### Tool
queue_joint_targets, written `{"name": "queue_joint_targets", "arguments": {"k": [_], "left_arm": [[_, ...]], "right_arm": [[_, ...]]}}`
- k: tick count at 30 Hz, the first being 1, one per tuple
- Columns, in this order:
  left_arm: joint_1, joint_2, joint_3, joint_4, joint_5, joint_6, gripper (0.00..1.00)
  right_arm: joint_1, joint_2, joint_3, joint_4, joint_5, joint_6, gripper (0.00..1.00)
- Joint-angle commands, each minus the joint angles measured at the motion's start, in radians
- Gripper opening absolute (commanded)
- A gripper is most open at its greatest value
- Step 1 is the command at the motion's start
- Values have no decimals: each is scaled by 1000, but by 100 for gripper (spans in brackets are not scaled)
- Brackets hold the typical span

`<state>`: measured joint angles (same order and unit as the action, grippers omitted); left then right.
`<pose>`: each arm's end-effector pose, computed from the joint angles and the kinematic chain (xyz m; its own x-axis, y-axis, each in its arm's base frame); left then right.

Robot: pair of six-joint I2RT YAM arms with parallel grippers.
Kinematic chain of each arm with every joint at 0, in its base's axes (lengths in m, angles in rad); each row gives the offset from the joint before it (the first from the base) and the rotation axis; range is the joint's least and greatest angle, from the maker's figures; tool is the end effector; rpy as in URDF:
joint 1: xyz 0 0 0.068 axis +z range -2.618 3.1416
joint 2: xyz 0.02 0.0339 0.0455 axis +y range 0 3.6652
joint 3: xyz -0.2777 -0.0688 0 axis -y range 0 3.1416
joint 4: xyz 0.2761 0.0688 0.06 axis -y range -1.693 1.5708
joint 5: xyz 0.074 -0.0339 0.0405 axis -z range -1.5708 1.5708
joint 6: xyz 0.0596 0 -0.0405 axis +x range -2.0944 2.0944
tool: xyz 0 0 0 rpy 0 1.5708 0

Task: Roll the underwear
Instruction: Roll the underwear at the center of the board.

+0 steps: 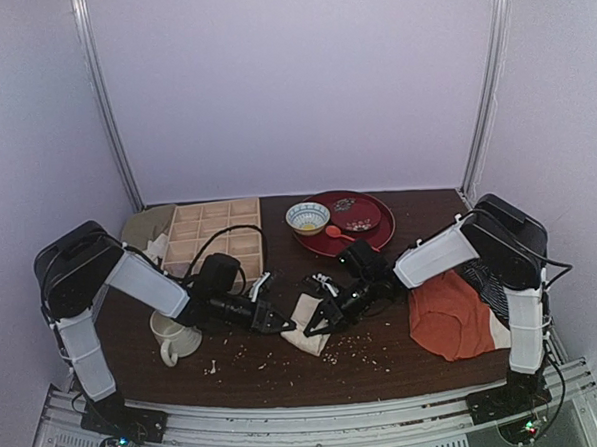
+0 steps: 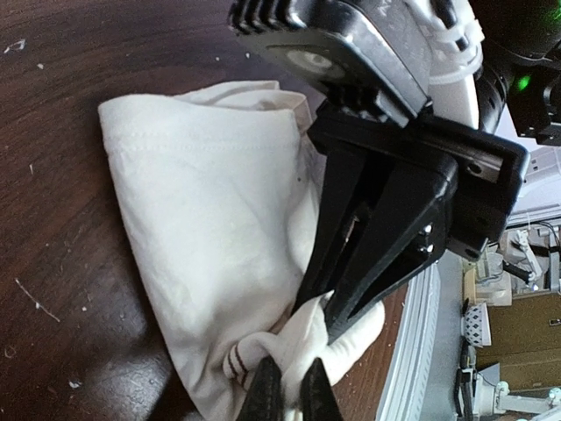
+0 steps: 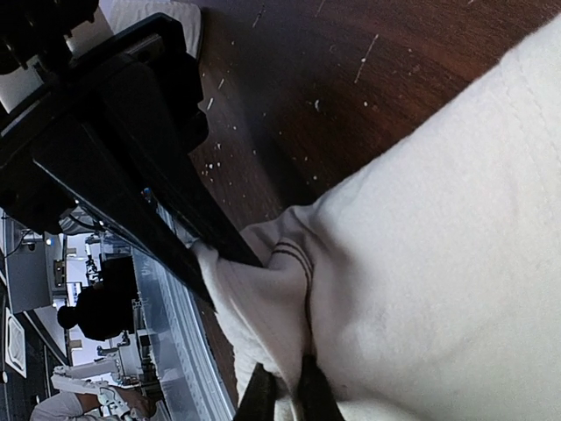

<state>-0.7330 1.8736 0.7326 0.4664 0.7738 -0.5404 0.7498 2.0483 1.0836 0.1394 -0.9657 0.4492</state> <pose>0.2423 -0.2742 0.0797 -0.8529 0.2728 -0.4451 0.5194 0.3577 -0.7761 0.2794 0.3272 0.0881 -0.8300 -0.4354 -0.3486 -0.4835 0.2499 0.8389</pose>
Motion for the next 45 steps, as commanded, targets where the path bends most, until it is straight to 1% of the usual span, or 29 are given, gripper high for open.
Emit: {"name": "queue_joint_targets", "arguments": {"k": [1,6,15,21,22,27,30,32,36,40,43,45], "left_arm": [[-4,-35,-26,-44,-25,-41,0],[-39,-91,-41,-109,-87,-107,0],[-141,-114,-34,-185,-209,-281,0],[-157,-100,-63,-178,-243,-381,0],[-160,-100,-60,-184,-248,-383,0],[-162,-94,-29,-258,-267,-374,0],[-162,-79,-17,-286,-265,-374,0],[-161,-68,-9,-301,-259,-372,0],[-162,-63,1,-317,-258,-371,0],[-161,-62,8,-326,-260,-371,0],[-162,-59,13,-331,-262,-367,0],[-162,-56,19,-334,-260,-365,0]], "right_arm": [[10,6,-10,-118,37,-44,0],[10,18,17,-173,2,-108,0],[10,47,70,-248,-71,-173,0],[10,45,54,-249,-79,-182,0],[10,42,50,-247,-79,-179,1],[10,4,4,-187,-68,-145,15],[10,-28,-22,-158,-45,-121,16],[10,-47,-38,-150,-25,-117,20],[11,-100,-78,-137,31,-103,20],[20,-170,-130,-110,94,-72,25],[42,-214,-157,-101,143,-59,30],[61,-237,-164,-115,188,-61,31]]}}
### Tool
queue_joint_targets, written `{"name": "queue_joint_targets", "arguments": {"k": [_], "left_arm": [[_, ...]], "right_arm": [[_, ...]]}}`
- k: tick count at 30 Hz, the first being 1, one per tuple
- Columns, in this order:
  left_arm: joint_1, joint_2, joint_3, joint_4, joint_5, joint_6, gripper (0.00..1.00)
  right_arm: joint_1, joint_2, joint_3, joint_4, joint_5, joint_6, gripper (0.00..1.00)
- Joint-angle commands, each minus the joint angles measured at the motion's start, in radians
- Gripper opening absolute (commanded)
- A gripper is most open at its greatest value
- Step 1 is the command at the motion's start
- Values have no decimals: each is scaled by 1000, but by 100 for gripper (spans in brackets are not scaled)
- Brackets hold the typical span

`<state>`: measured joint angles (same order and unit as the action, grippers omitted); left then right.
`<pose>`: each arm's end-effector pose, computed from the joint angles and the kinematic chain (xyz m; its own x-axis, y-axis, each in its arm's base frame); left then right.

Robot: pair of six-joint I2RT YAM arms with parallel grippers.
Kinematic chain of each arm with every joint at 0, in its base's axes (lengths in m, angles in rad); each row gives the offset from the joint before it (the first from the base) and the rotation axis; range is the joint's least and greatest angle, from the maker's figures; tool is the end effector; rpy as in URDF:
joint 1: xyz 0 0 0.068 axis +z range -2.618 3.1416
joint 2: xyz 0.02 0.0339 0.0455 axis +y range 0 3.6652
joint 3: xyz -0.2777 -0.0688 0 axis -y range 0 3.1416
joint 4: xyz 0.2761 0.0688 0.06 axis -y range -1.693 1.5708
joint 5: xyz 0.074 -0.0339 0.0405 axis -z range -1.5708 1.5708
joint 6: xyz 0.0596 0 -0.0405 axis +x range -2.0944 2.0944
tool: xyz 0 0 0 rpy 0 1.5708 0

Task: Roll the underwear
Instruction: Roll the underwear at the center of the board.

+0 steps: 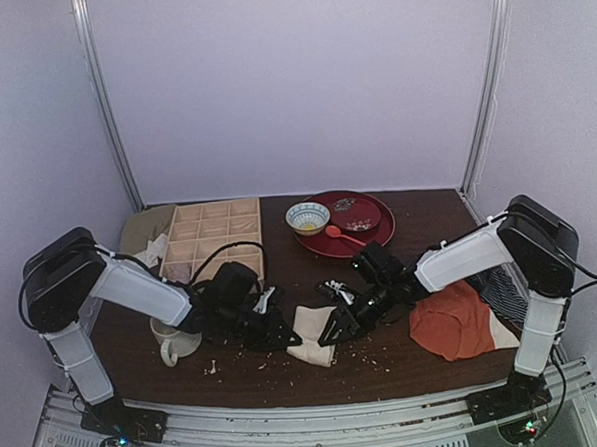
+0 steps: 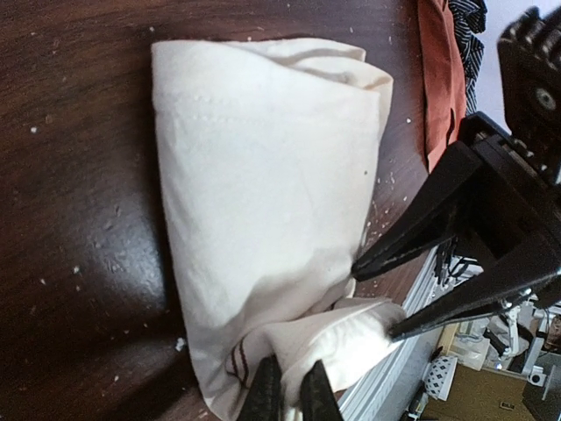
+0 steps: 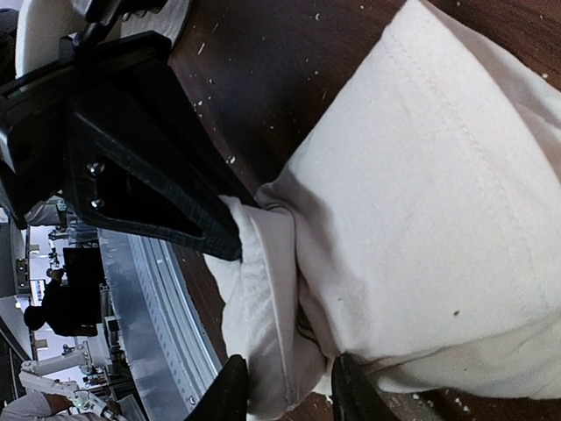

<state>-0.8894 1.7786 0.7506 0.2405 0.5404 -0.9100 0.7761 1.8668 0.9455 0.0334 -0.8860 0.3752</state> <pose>0.2027 -0.2986 0.0912 -0.9803 0.1340 -0.1453 0.1967 0.5930 -0.7808 0.2433 0.3035 0.1089 -0.8053 -0.4657 -0.3670 -0.5339 0.3006 0.7903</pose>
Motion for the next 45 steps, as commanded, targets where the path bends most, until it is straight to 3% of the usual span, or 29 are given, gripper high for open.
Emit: {"name": "queue_joint_targets", "arguments": {"k": [1,11,16,24,29,32,40,45], "left_arm": [[-6,42,3,-110,-25,6,0],[-5,50,26,-141,-23,17,0],[-5,45,22,-139,-26,15,0],[-5,34,14,-138,-28,17,1],[1,6,12,-140,-43,21,31],[23,-17,12,-159,-54,38,39],[79,-72,70,-197,-79,101,36],[96,-53,118,-198,-78,114,34]], "right_arm": [[44,-66,-31,-12,133,15,31],[121,-88,-61,-33,211,34,30],[121,-82,-84,-4,218,74,0],[119,-50,-143,122,155,159,0],[99,-17,-178,223,86,220,0],[88,-7,-192,257,67,232,0],[88,-22,-201,236,97,182,0],[88,-56,-180,127,142,112,0]]}}
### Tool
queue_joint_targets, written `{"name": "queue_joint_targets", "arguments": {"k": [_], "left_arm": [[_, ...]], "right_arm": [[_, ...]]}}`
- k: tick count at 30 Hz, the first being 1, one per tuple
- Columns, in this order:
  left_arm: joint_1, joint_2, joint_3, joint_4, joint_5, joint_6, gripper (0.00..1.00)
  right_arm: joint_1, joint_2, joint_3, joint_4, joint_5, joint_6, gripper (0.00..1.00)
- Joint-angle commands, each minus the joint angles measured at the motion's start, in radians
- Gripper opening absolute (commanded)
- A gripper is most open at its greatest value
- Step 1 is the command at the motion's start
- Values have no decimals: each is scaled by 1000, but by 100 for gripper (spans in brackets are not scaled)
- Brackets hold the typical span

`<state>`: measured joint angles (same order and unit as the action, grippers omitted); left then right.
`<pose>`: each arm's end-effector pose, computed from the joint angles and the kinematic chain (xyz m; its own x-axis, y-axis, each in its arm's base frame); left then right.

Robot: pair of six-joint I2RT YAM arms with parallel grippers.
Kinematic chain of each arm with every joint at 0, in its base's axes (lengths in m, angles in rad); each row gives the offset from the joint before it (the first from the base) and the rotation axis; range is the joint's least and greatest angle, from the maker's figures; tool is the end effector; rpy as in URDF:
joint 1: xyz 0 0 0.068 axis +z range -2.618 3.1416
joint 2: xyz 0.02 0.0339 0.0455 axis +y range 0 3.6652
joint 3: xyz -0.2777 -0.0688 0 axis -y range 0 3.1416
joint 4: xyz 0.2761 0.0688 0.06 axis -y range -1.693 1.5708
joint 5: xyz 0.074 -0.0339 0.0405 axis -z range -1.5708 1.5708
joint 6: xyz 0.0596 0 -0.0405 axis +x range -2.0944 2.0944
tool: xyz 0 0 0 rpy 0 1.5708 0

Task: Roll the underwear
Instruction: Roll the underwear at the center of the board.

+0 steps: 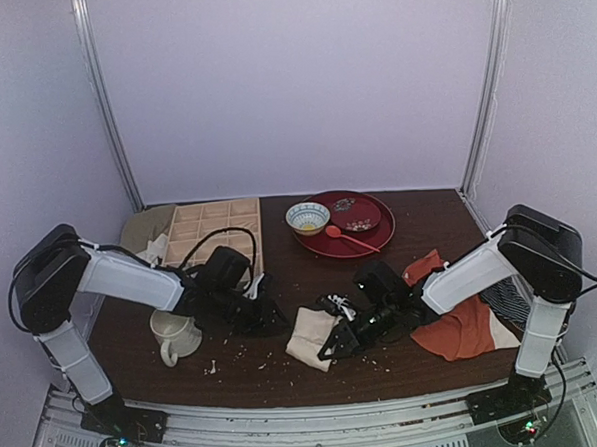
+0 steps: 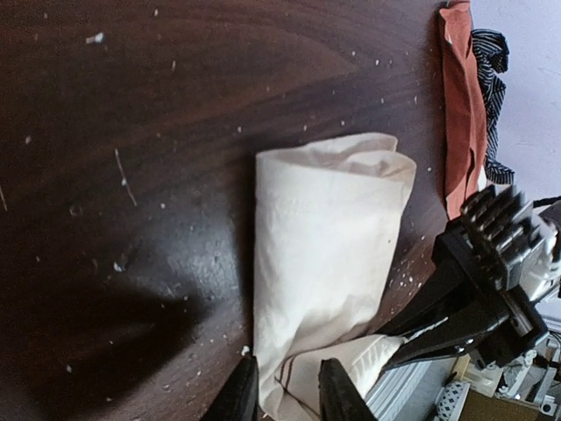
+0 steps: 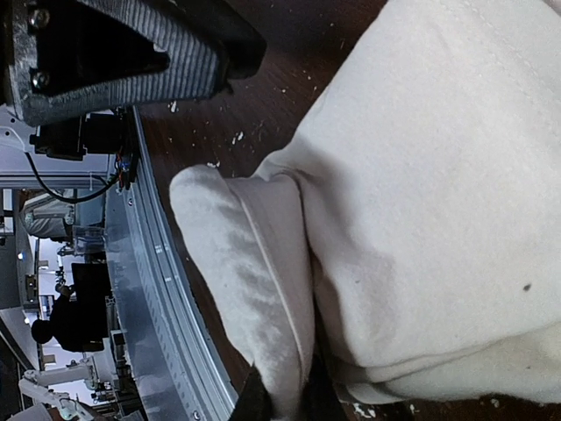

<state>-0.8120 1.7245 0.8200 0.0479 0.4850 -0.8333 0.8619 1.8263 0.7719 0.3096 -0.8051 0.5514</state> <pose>0.2298 -0.2828 0.1122 -0.9803 0.0822 -0.1797 0.1882 0.6661 -0.7217 0.2040 0.3039 0.0936 -0.8322 -0.4127 -0.3703 -0.5108 0.3111 0.8014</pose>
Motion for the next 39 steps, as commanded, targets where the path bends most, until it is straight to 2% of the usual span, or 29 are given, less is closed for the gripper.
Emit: {"name": "queue_joint_targets", "arguments": {"k": [1,6,12,16,22,31,39], "left_arm": [[23,5,52,12,-13,37,34],[25,59,120,36,47,55,25],[18,113,120,134,123,33,19],[1,148,130,139,154,32,8],[-18,218,157,98,165,26,0],[-20,299,201,-36,119,1,0],[-19,309,211,-104,69,-9,0]], "right_arm": [[3,-19,-3,-163,66,-75,0],[4,-23,3,-199,84,-101,0],[6,-21,25,-228,92,-118,0],[10,-20,49,-259,96,-137,0],[28,-33,91,-320,121,-169,0],[104,-72,180,-483,208,-249,0],[126,-132,145,-424,157,-172,0]]}}
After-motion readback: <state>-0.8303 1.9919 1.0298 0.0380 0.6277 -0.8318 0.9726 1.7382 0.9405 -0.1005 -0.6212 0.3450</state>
